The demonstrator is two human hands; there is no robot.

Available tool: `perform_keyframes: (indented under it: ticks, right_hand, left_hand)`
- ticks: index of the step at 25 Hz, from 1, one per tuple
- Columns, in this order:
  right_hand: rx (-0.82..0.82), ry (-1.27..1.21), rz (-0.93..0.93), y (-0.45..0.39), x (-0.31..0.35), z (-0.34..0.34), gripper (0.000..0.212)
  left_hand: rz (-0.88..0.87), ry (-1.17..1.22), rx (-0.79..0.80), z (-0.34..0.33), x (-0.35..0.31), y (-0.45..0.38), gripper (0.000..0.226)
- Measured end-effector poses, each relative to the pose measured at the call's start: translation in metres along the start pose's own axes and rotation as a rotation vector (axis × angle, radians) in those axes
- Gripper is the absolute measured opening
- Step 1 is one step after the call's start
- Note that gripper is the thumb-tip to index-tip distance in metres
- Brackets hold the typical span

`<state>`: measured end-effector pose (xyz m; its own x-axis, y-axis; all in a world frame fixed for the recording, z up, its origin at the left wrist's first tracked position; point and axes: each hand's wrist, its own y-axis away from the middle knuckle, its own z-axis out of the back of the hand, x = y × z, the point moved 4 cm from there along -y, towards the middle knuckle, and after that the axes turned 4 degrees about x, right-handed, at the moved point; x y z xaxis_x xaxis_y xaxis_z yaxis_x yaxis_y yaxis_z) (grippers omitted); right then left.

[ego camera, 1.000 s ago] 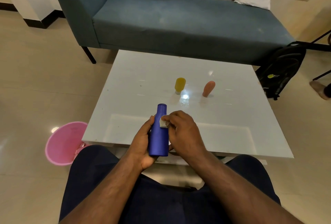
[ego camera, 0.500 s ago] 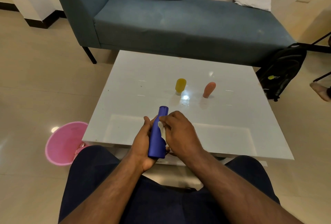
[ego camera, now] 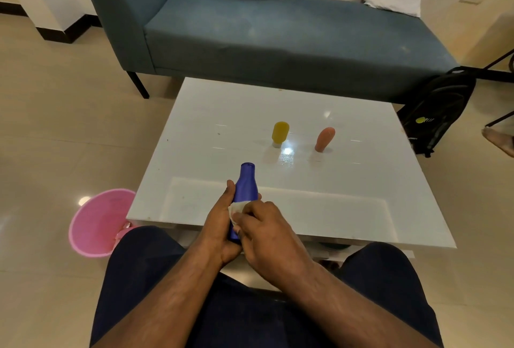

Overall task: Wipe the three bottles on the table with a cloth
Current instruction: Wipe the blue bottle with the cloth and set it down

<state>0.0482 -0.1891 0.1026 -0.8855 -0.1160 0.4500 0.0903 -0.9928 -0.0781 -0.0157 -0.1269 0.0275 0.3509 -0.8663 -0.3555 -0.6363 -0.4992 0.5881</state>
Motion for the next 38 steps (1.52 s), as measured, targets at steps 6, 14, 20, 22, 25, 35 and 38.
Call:
perform_keyframes:
  ticks: [6, 14, 20, 22, 25, 35, 38]
  right_hand:
    - [-0.052, -0.090, -0.190, -0.022, -0.016, 0.007, 0.030]
    - [-0.113, -0.121, -0.215, -0.027, -0.025, 0.006, 0.024]
    - [0.012, -0.062, 0.028, 0.004, 0.002, -0.011, 0.026]
    - [-0.095, -0.095, -0.075, -0.009, -0.017, -0.005, 0.023]
    - [-0.147, -0.145, -0.195, -0.017, -0.023, 0.000, 0.022]
    - [-0.165, -0.205, -0.183, -0.010, -0.026, -0.004, 0.019]
    - [-0.115, -0.086, -0.007, 0.010, -0.003, -0.012, 0.033]
  left_hand:
    - [-0.047, -0.003, -0.006, -0.002, -0.001, 0.003, 0.052]
    - [-0.039, 0.054, 0.020, 0.000, 0.001, 0.001, 0.049]
    - [-0.056, 0.070, -0.032, 0.006, -0.005, -0.004, 0.054]
    - [-0.037, 0.093, -0.002, 0.003, -0.002, -0.003, 0.050]
    - [-0.045, 0.099, -0.009, 0.004, -0.001, -0.003, 0.047]
    - [-0.082, 0.128, -0.035, 0.010, -0.004, -0.008, 0.057]
    - [-0.112, 0.181, -0.063, 0.011, -0.007, -0.010, 0.058]
